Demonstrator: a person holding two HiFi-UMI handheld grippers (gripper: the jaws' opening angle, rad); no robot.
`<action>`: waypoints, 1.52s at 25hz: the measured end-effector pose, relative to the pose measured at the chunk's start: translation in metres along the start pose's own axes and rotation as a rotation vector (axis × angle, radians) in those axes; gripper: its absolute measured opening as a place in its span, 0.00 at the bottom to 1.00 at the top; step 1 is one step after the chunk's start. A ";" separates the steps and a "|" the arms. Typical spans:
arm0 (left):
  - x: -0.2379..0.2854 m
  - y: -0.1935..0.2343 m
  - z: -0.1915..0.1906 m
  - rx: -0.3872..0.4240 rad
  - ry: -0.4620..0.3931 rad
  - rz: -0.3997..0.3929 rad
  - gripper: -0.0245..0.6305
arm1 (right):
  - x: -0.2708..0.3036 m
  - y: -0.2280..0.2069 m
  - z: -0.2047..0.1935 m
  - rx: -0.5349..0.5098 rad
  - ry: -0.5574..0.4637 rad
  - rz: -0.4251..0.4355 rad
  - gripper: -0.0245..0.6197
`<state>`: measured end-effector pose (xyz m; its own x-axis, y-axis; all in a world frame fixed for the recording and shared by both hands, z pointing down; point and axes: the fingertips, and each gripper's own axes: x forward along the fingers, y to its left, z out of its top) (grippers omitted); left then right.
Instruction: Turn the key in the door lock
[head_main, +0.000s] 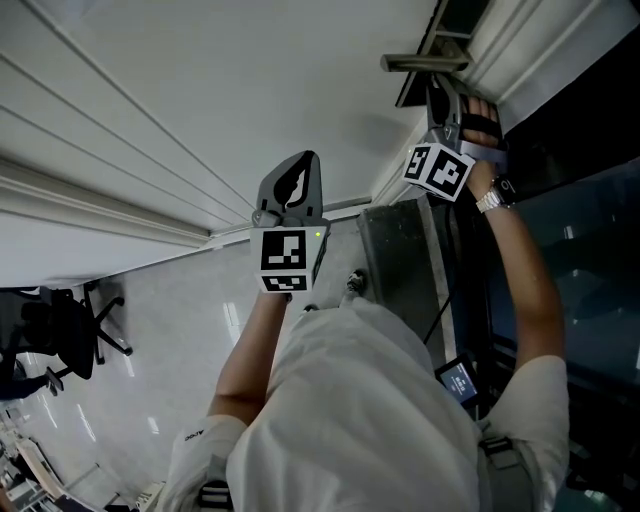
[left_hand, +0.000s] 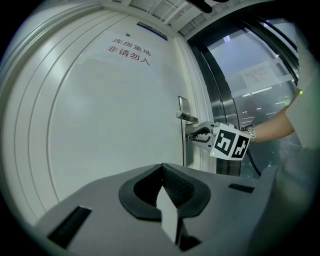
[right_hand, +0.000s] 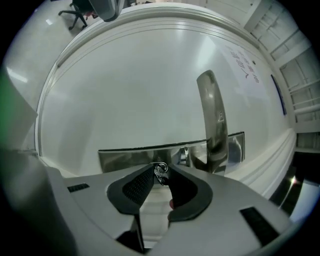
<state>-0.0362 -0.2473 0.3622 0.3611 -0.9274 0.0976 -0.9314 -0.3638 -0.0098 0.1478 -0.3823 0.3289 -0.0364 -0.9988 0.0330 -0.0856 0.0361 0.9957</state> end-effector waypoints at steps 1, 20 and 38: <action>0.000 0.001 0.000 0.000 0.001 0.002 0.05 | 0.001 0.000 0.000 0.007 0.005 -0.003 0.18; -0.005 -0.002 -0.004 0.001 0.010 0.004 0.05 | 0.003 -0.005 -0.001 0.254 0.009 -0.005 0.17; -0.002 -0.007 -0.003 -0.008 0.009 0.002 0.05 | 0.001 -0.012 0.000 0.520 -0.020 0.033 0.10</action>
<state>-0.0309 -0.2430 0.3649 0.3586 -0.9274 0.1065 -0.9326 -0.3608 -0.0020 0.1489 -0.3841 0.3169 -0.0662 -0.9962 0.0566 -0.5674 0.0842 0.8191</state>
